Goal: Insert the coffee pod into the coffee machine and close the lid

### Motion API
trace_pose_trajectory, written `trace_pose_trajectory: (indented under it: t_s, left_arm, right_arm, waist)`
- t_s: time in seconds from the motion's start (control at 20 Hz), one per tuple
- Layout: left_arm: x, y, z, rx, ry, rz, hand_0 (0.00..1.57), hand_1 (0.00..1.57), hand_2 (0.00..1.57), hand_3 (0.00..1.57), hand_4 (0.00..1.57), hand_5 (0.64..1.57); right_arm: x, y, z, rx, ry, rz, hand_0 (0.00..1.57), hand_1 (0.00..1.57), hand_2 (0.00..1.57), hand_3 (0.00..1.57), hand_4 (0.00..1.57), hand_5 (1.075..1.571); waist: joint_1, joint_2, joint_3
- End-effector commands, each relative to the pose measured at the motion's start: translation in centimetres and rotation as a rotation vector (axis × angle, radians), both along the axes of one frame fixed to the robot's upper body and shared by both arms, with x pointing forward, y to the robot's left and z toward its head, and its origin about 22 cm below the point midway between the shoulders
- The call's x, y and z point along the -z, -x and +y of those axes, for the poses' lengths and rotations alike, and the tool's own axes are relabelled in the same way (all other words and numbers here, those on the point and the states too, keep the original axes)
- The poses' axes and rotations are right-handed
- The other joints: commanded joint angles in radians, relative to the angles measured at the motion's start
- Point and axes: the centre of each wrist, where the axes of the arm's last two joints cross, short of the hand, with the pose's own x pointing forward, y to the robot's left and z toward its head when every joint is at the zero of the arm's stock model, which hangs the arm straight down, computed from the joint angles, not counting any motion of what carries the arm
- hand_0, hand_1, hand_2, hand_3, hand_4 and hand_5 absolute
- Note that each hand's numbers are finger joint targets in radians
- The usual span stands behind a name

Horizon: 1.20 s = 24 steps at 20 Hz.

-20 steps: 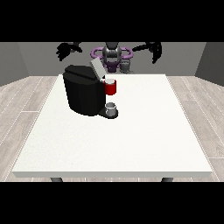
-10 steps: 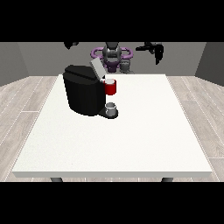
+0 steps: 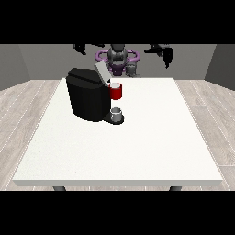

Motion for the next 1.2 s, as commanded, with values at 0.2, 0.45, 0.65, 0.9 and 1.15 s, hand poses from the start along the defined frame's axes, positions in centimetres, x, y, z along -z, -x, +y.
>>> trace_pose_trajectory:
  t_s: [0.2,0.45,0.65,0.9,1.15]
  left_arm:
    - [-3.5,0.7,0.5,-0.03,0.035,-0.067,0.0,0.0,0.0,0.0,0.0,1.571]
    - [-1.5,3.3,0.3,-0.057,0.008,-0.073,0.0,0.0,0.0,0.0,0.0,1.571]
    - [-3.6,2.8,0.7,-0.059,0.007,-0.11,0.0,0.0,0.0,0.0,0.0,1.571]
    - [-4.6,3.3,2.1,-0.059,-0.012,-0.14,0.0,0.0,0.0,0.0,0.0,1.571]
    - [-5.6,3.1,1.8,-0.086,0.0,-0.139,0.0,0.0,0.0,0.0,0.0,1.571]
  right_arm:
    - [-1.4,-2.9,-0.9,-0.021,-0.043,-0.037,0.0,0.0,0.0,0.0,0.0,1.571]
    - [-0.5,-2.8,1.2,-0.058,-0.063,0.012,0.0,0.0,0.0,0.0,0.0,1.571]
    - [-1.4,-4.9,-0.1,-0.051,-0.048,-0.045,0.0,0.0,0.0,0.0,0.0,1.571]
    - [-1.1,-5.8,1.4,-0.045,-0.013,-0.011,0.0,0.0,0.0,0.0,0.0,1.571]
    - [-1.7,-6.4,3.0,-0.118,0.006,-0.044,0.0,0.0,0.0,0.0,0.0,1.571]
  waist:
    - [0.02,0.105,0.0002]
    - [-0.032,0.13,0.0]
    - [-0.008,0.189,0.0001]
    - [0.004,0.201,0.0]
    - [-0.027,0.205,0.0]
